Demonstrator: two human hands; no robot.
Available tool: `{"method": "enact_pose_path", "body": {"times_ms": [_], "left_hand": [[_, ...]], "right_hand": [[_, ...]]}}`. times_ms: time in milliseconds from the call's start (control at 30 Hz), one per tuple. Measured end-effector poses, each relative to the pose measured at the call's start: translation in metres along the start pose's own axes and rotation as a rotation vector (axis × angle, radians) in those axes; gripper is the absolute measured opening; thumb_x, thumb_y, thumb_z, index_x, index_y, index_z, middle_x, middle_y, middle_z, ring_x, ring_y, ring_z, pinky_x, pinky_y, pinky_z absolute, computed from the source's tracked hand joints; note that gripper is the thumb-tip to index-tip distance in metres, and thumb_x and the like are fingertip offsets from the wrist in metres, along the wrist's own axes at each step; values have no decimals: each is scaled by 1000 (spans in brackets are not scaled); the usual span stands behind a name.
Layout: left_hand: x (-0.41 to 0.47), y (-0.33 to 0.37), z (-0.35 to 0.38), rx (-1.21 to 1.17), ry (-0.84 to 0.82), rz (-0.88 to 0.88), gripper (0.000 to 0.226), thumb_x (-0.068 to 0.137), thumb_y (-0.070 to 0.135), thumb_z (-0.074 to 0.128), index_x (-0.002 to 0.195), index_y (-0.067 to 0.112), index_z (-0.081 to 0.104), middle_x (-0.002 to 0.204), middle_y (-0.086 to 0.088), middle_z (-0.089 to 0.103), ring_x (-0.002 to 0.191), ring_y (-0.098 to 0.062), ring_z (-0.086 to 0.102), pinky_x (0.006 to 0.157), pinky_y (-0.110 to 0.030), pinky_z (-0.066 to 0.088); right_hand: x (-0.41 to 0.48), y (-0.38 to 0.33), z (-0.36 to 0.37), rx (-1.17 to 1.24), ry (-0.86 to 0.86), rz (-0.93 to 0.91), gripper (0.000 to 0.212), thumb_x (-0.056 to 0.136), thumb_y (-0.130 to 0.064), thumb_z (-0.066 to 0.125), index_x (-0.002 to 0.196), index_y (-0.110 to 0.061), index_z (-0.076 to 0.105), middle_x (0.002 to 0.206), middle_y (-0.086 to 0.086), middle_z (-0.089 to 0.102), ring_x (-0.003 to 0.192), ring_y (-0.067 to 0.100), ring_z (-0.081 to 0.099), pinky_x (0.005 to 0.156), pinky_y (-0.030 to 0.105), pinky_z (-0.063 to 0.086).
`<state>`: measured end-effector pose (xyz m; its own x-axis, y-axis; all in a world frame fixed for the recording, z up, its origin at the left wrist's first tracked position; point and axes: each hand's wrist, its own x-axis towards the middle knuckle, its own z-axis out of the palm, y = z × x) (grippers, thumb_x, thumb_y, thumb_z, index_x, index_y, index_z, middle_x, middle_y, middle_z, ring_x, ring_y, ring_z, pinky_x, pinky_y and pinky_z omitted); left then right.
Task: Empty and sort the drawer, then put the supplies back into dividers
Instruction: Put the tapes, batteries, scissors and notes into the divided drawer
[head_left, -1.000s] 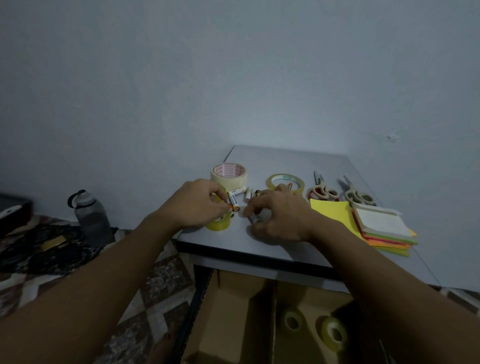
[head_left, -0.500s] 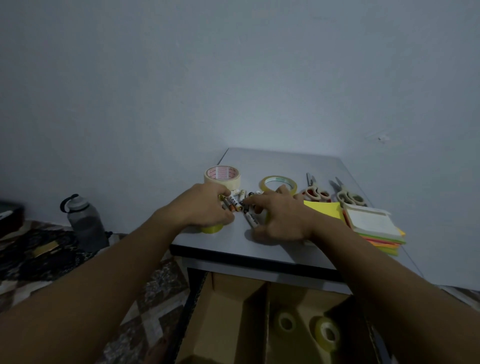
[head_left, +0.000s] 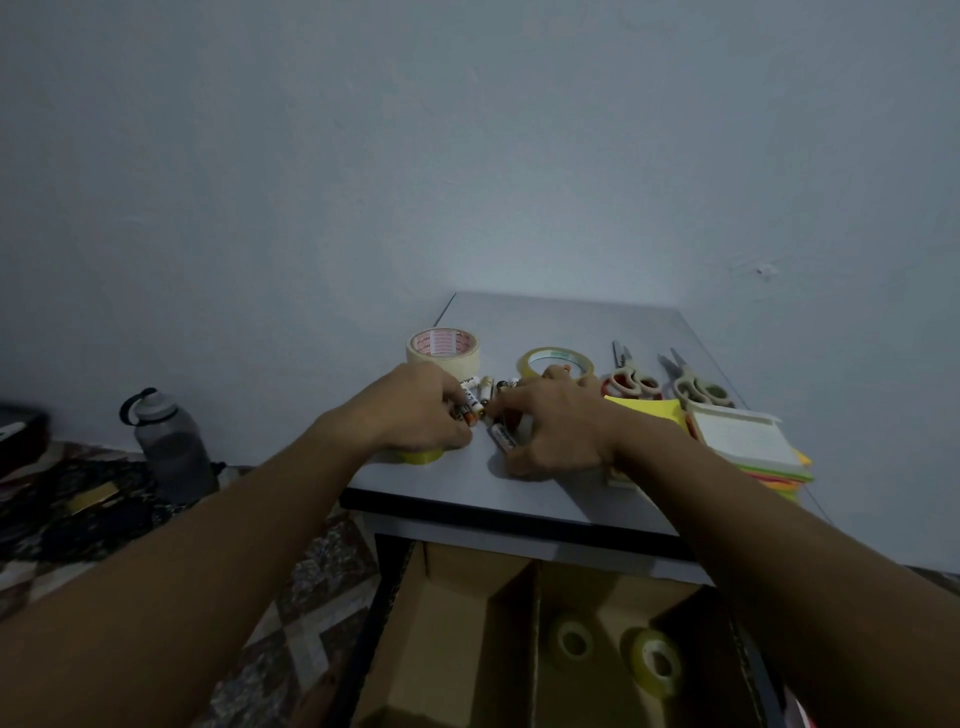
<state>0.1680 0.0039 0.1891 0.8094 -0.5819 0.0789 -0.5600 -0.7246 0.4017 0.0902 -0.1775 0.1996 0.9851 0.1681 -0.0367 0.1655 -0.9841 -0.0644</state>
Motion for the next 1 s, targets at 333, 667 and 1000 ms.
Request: {"method": "enact_pose_path", "body": {"times_ms": [333,667,1000], "left_hand": [[-6,0,-1,27,10,83,36,79,36,78,115,32,73,114,4,68,98,-11,60,79,-25,51],[-5,-4,-3,24,-49,154,46,77,42,81,120,35,69,108,13,64,87,0,56,70,-20,44],[-5,-4,-5,3,-84,186,41,75,44,82,113,34,72,112,14,67,95,-2,59,77,-24,49]], "right_hand": [[-10,5,-5,-2,-23,8,68,71,-63,58,135,-43,49,141,-1,47,131,28,30,103,57,25],[-16,6,-5,22,2,-12,64,79,-57,67,138,-44,48,135,-5,53,127,25,32,103,55,26],[-13,-3,-8,-15,27,-22,52,79,-59,67,125,-37,56,122,-6,60,123,23,39,102,54,25]]}}
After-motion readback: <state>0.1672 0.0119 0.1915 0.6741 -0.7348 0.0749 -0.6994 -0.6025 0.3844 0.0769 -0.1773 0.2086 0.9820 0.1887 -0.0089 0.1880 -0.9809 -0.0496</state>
